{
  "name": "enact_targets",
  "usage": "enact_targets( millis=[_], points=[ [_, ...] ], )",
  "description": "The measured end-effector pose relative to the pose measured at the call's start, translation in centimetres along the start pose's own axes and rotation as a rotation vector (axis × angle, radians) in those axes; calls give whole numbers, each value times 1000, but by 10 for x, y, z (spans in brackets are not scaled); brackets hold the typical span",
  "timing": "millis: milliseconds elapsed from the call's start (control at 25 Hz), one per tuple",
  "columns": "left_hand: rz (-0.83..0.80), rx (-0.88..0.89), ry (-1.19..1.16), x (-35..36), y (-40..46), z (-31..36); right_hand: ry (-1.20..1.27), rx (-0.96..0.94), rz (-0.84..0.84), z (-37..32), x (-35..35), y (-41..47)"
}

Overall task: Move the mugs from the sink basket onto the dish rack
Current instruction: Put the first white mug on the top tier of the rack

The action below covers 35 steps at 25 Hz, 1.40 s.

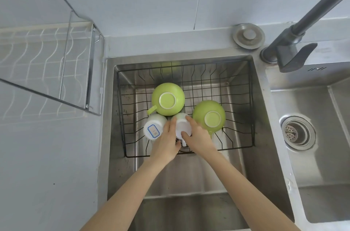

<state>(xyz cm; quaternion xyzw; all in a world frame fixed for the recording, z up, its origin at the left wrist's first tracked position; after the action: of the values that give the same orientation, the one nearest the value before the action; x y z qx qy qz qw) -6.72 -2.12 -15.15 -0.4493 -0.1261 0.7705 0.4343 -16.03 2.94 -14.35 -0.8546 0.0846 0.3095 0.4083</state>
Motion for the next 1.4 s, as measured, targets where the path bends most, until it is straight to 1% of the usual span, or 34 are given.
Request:
enact_targets(
  millis=[280,480,640,760,960,1120,1240,1400],
  points=[
    [59,-29,-25,6,6,-2,146,-2,22,5,0,3],
    [97,24,-92,4,2,1,185,20,-1,4,-4,-1],
    [111,69,-92,-1,-5,5,209,12,-14,5,-15,-14],
    [116,115,-51,-9,-16,10,200,-11,-15,3,-22,-29],
    [153,223,-8,-30,-46,17,120,-115,1,-10,-39,-72],
    [194,335,-42,-50,-82,26,-2,-244,85,-28,-53,-112],
    [245,464,-85,-68,-113,33,-100,-358,165,-43,-58,-137],
    [295,571,-126,-92,-148,35,-165,-467,236,-60,-58,-166]
  ],
)
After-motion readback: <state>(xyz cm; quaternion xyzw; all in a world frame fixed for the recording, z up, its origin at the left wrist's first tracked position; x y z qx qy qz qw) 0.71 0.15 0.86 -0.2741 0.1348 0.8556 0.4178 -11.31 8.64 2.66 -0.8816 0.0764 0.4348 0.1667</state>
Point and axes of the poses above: each hand's wrist, its own y-axis towards the middle knuckle, its own x-axis out of the palm, z = x × y, the point moved 3 cm from there along y, towards the middle knuckle, and after that the axes turned 8 degrees about -y, right-handed, at the moved point
